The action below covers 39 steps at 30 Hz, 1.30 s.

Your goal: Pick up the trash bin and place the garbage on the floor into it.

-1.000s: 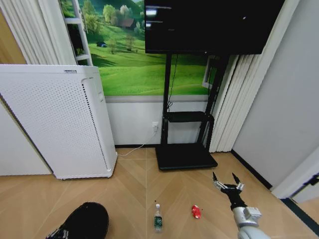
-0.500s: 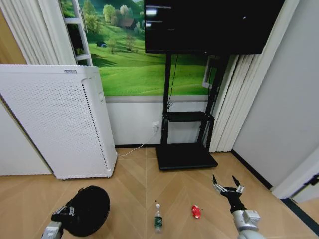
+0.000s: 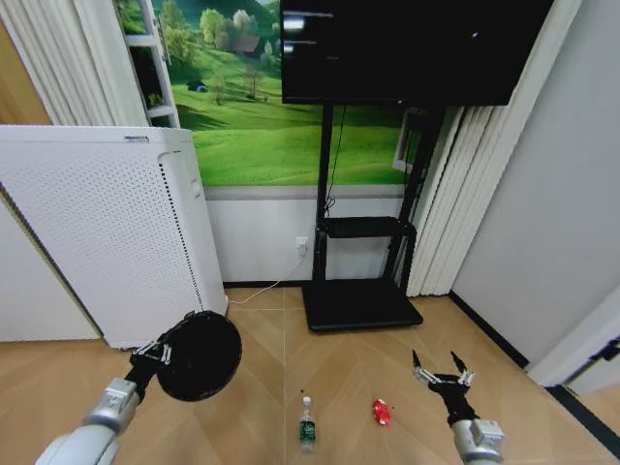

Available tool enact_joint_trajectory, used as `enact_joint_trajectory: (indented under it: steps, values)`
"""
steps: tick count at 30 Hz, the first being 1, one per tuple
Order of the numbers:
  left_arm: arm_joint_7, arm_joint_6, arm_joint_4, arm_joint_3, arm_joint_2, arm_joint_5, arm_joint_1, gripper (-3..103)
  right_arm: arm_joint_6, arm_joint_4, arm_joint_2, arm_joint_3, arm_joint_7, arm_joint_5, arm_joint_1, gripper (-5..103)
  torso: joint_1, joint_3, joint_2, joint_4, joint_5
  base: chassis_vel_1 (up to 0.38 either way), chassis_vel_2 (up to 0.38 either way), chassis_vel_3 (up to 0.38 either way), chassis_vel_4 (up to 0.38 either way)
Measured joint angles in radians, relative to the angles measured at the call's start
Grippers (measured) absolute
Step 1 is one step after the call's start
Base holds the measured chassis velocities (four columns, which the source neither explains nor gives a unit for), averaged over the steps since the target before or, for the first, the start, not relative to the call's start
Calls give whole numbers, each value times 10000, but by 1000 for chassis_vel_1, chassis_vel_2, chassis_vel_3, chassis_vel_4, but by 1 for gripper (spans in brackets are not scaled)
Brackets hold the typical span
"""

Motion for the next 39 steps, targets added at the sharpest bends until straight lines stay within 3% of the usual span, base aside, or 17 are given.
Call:
enact_joint_trajectory:
  steps: [5,21,39]
  values:
    - [121,-313,162,-87,-114,117,79,7,113,-148,97,-55,-163,-327,55,100,0,-1,1,0,0,0,0,0,0]
    - [129,-353,248,-203,-229,120,167,7,213,-267,153,-193,-264,-446,177,100,0,0,2,-1,1,25,20,-24,-28]
    - [123,-320,319,-67,-249,103,-5,7,215,-392,168,-285,-251,-416,320,100,-3,-3,4,0,9,246,239,-239,-243]
